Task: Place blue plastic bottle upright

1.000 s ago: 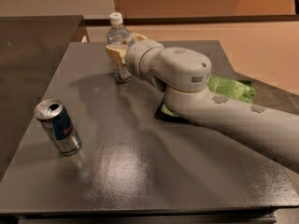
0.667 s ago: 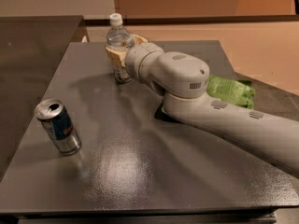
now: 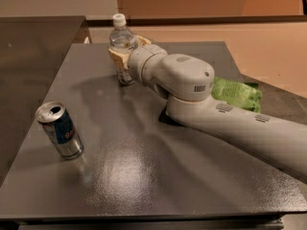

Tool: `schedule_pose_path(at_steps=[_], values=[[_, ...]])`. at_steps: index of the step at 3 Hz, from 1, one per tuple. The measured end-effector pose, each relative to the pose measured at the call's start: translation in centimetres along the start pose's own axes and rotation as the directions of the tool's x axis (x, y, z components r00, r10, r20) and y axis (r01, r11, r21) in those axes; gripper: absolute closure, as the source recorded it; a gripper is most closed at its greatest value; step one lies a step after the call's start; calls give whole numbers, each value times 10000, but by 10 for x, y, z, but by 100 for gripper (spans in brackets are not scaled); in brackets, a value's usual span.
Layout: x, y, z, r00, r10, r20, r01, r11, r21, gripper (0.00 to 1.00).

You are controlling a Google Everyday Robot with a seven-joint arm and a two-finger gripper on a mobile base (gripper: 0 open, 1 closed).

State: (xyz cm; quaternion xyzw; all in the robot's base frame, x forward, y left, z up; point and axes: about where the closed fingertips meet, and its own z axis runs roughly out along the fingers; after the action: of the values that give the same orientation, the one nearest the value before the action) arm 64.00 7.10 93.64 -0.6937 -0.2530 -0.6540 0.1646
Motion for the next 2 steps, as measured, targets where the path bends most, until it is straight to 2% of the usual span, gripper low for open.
schedule_pose_path(at_steps=[1, 2], values=[[0, 0, 0, 10000, 0, 0, 0, 10000, 0, 12], [1, -1, 0, 10000, -11, -10, 11, 10000, 12, 0]])
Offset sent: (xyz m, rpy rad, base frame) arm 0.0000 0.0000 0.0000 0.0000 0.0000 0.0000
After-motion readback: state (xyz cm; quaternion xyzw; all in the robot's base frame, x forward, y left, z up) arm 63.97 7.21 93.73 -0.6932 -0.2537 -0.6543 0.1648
